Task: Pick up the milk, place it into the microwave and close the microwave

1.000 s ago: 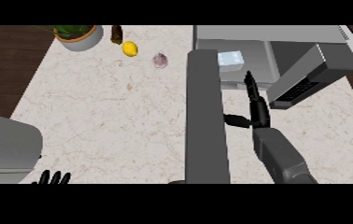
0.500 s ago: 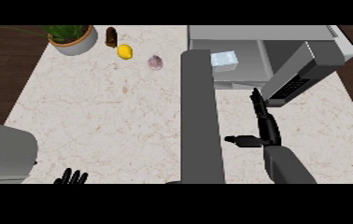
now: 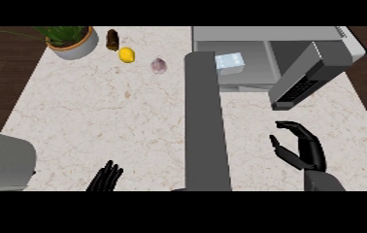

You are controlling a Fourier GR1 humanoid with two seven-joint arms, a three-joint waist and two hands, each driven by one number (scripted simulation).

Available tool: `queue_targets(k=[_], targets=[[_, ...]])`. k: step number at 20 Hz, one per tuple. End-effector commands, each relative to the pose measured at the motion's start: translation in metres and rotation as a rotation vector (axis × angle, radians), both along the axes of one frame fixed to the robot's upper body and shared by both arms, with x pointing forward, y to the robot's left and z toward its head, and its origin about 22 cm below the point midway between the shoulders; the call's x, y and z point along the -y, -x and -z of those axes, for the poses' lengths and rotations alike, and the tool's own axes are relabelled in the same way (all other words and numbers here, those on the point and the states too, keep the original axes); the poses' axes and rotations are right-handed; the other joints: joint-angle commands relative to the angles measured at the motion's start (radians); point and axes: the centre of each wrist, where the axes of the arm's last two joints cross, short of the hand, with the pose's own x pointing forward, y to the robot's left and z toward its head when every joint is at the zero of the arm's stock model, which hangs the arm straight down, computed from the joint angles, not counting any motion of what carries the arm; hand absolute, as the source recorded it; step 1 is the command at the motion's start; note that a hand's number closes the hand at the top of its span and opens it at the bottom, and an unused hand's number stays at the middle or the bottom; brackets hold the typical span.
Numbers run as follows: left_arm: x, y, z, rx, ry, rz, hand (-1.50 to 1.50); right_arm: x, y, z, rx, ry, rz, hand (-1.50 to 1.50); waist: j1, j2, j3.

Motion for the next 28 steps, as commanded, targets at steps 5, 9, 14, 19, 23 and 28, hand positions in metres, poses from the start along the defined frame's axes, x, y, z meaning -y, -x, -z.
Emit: queue_targets(k=[5, 9, 14, 19, 23, 28], targets=[[0.035, -0.024, 0.021, 0.038, -0.142, 0.147, 1.5, 0.055, 0.045, -0.005, 0.041, -0.064, 0.041, -1.5, 0.0, -0.001, 0.0], [0.062, -0.035, 0.012, -0.007, -0.108, 0.185, 1.5, 0.08, 0.049, -0.018, 0.066, -0.102, 0.08, -1.5, 0.005, 0.001, 0.0], [0.08, -0.075, 0.016, 0.022, -0.177, 0.066, 1.5, 0.106, 0.057, -0.032, 0.056, -0.09, 0.107, -1.5, 0.005, 0.001, 0.0], [0.084, -0.127, 0.015, 0.028, -0.305, 0.205, 1.5, 0.109, 0.075, -0.022, 0.056, -0.104, 0.096, -1.5, -0.002, 0.006, 0.002], [0.108, -0.121, 0.044, -0.094, -0.418, 0.406, 1.5, 0.113, 0.067, -0.034, 0.056, -0.092, 0.08, -1.5, -0.018, 0.006, 0.0], [0.136, -0.121, 0.052, -0.193, -0.505, 0.588, 1.5, 0.134, 0.073, -0.049, 0.087, -0.102, 0.063, -1.5, -0.025, 0.006, 0.001]])
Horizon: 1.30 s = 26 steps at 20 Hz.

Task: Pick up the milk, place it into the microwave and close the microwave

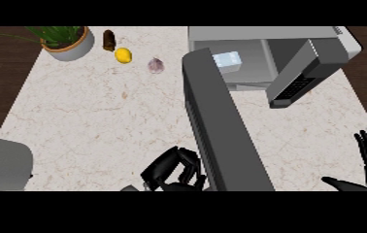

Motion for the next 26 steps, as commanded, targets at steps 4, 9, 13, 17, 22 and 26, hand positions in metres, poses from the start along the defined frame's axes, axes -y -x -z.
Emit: queue_targets(k=[4, 9, 13, 17, 22, 26], targets=[[0.039, 0.004, 0.018, 0.004, -0.101, 0.159, 1.5, 0.011, -0.002, -0.011, 0.126, -0.061, -0.113, -1.5, -0.011, 0.004, -0.002], [0.056, 0.004, 0.012, 0.04, -0.019, 0.16, 1.5, -0.001, -0.028, -0.024, 0.167, -0.085, -0.215, -1.5, -0.038, 0.007, -0.004], [0.069, 0.005, 0.0, 0.097, 0.037, 0.111, 1.5, -0.006, -0.026, -0.026, 0.192, -0.086, -0.258, -1.5, -0.072, 0.007, -0.005], [0.077, -0.001, -0.009, 0.078, 0.057, 0.056, -1.5, -0.02, -0.046, -0.035, 0.216, -0.077, -0.292, -1.5, -0.095, 0.012, -0.006], [0.087, -0.02, -0.029, 0.142, 0.062, -0.004, 1.5, -0.023, -0.061, -0.051, 0.202, -0.073, -0.334, -1.5, -0.134, 0.02, -0.006], [0.09, -0.03, -0.036, 0.136, 0.076, -0.046, 1.5, -0.029, -0.075, -0.065, 0.227, -0.076, -0.366, -1.5, -0.169, 0.027, -0.008]])
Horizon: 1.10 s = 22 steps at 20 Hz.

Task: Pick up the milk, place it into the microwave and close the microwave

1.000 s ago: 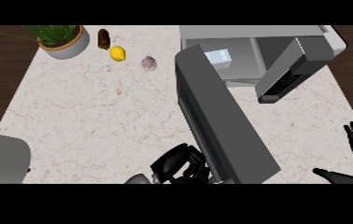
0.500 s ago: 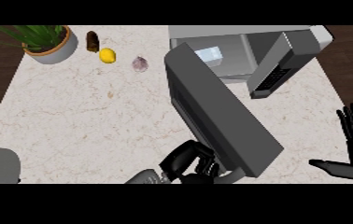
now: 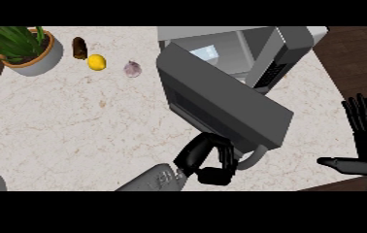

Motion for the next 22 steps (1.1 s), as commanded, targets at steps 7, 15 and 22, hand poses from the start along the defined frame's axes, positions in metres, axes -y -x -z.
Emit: queue_targets(k=[7, 15, 22], targets=[[0.027, -0.04, -0.053, 0.15, 0.105, -0.07, 1.5, -0.013, -0.026, -0.029, 0.073, -0.023, -0.196, -1.5, -0.089, 0.017, 0.0], [0.035, -0.071, -0.086, 0.203, 0.123, -0.145, 1.5, -0.016, -0.049, -0.061, 0.137, -0.024, -0.217, -1.5, -0.153, 0.036, 0.005], [0.041, -0.092, -0.109, 0.243, 0.118, -0.186, 1.5, -0.032, -0.065, -0.077, 0.153, -0.045, -0.309, -1.5, -0.189, 0.053, 0.008]])
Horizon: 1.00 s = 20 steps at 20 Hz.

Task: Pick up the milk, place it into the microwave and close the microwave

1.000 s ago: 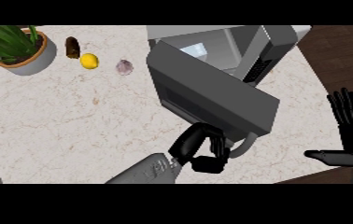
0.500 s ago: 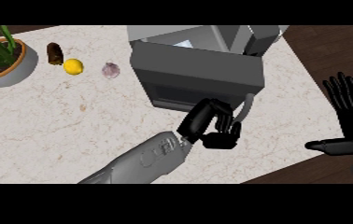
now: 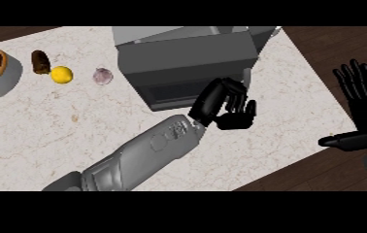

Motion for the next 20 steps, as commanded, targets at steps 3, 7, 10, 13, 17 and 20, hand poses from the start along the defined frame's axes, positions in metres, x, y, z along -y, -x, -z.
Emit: queue_targets(k=[3, 7, 10, 13, 17, 20], targets=[[0.006, -0.02, -0.026, 0.041, 0.012, -0.043, 1.5, -0.008, -0.015, -0.02, 0.065, -0.037, -0.119, -1.5, -0.033, 0.014, 0.003], [0.006, -0.029, -0.034, 0.039, 0.017, -0.073, 1.5, -0.01, -0.022, -0.034, 0.077, -0.027, -0.154, -1.5, -0.052, 0.027, 0.004], [0.006, -0.034, -0.037, 0.041, 0.01, -0.095, 1.5, -0.018, -0.026, -0.037, 0.068, -0.036, -0.212, -1.5, -0.064, 0.034, 0.005], [0.007, -0.039, -0.045, 0.045, 0.015, -0.108, 1.5, -0.024, -0.032, -0.049, 0.075, -0.036, -0.278, -1.5, -0.071, 0.031, 0.005], [0.007, -0.039, -0.045, 0.044, 0.048, -0.127, 1.5, -0.034, -0.035, -0.052, 0.05, -0.028, -0.345, -1.5, -0.082, 0.035, 0.006], [0.007, -0.039, -0.044, 0.05, 0.049, -0.138, 1.5, -0.037, -0.04, -0.073, 0.08, 0.033, -0.389, -1.5, -0.088, 0.031, 0.006]])
